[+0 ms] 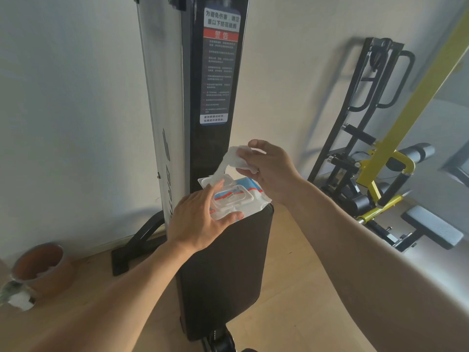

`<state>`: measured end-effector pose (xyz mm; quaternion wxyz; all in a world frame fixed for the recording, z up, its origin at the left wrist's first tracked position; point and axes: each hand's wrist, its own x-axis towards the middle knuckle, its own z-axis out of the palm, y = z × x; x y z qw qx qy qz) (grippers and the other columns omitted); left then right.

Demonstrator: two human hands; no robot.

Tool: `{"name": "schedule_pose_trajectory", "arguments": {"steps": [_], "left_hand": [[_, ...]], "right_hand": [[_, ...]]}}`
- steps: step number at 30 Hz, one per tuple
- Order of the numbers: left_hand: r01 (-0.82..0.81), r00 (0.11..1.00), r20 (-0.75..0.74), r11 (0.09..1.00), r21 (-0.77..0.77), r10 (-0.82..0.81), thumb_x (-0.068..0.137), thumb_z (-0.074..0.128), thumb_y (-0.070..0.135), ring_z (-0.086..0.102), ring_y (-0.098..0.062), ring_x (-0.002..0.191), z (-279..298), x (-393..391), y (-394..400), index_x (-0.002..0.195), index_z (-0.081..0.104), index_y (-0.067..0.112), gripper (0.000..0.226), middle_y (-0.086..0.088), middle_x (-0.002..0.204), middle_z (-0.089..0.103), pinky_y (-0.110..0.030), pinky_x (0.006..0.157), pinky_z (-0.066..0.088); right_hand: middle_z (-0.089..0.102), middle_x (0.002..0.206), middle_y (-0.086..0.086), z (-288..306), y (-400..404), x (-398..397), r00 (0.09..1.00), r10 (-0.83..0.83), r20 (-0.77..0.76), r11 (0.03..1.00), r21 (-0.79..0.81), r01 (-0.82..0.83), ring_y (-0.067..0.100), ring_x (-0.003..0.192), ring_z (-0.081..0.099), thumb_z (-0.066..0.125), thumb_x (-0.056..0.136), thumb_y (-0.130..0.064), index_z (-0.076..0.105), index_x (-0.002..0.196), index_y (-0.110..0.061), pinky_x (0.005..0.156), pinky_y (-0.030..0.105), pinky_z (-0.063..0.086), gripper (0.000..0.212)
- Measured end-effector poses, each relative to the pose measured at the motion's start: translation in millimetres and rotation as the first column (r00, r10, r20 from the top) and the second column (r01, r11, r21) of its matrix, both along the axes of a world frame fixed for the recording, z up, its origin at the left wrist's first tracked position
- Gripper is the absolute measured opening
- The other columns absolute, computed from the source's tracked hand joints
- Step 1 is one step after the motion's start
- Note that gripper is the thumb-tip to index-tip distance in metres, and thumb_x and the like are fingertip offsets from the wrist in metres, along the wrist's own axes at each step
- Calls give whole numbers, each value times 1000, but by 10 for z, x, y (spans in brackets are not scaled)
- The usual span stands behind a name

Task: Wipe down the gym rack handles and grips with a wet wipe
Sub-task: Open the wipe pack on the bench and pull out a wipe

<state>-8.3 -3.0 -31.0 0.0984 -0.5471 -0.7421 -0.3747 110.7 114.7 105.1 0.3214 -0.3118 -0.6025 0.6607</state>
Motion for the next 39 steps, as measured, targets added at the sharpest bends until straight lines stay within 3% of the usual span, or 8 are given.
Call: {"name": "schedule_pose_trajectory", "arguments": {"steps": [3, 12, 15, 18, 22, 29, 35, 39], "left_hand": [[27, 999, 18, 1000, -5, -27, 81, 29, 87, 68, -12, 113, 25, 9, 3, 140, 44, 36, 79, 9, 132, 66, -33, 99, 50], [-45, 995, 96, 997, 63, 39, 90, 6, 78, 73, -21, 91, 106, 43, -47, 127, 48, 24, 77, -1, 106, 74, -28, 82, 56], [-35, 996, 82, 998, 54, 30, 91, 10, 75, 75, -24, 89, 97, 27, -66, 122, 59, 14, 84, -6, 103, 75, -33, 83, 58], [-8, 1000, 15, 998, 55, 7, 89, 28, 66, 75, -27, 84, 72, 6, -70, 120, 62, 9, 74, -10, 101, 76, -38, 78, 60], [-14, 1000, 13, 1000, -13, 14, 79, 54, 56, 75, -25, 89, 35, -27, -63, 120, 61, 10, 62, -8, 106, 74, -39, 82, 60], [-76, 993, 90, 997, 2, 76, 90, 42, 55, 72, -19, 95, 46, -5, -28, 123, 61, 15, 55, -2, 109, 74, -34, 84, 59], [-64, 987, 152, 997, 52, 55, 91, 43, 61, 72, -17, 95, 52, 12, -35, 125, 57, 20, 55, 0, 112, 73, -31, 80, 59], [-33, 986, 165, 998, 62, 23, 88, 36, 75, 68, -12, 90, 89, 24, -50, 126, 37, 38, 54, 13, 108, 62, -29, 74, 61]], "right_hand": [[65, 90, 4, 34, -25, -45, 995, 18, -97, 999, -48, -22, 19, 83, 69, 68, 92, -7, 62, 103, -6, 63, 24, 59, 13], [74, 82, 3, -340, -62, -85, 946, -61, 318, 906, 415, -82, 15, 64, 72, 76, 86, -22, 77, 85, -13, 61, 31, 63, 10], [74, 84, -5, -318, -17, -20, 920, -55, 388, 881, 452, -138, 12, 72, 71, 79, 83, -24, 79, 87, -23, 65, 21, 60, 4], [77, 93, -5, -317, 49, 45, 902, 62, 427, 907, 354, -229, 17, 85, 73, 81, 81, -17, 79, 99, -26, 76, 28, 62, 20], [77, 95, -1, -357, 49, 26, 917, -88, 388, 892, 440, -101, 21, 82, 73, 75, 88, -22, 82, 96, -18, 75, 33, 63, 11], [68, 84, 3, -345, -14, 44, 928, -177, 328, 870, 493, -8, 13, 51, 70, 65, 94, -36, 66, 93, -6, 50, 30, 59, 30], [74, 81, 4, -370, 34, 42, 937, -184, 298, 853, 523, 1, 27, 72, 70, 82, 80, -22, 54, 76, -24, 65, 40, 61, 28], [78, 80, 1, -366, 16, 64, 966, -122, 227, 896, 443, 9, 24, 73, 74, 85, 76, -14, 63, 93, -19, 71, 41, 62, 29]]}}
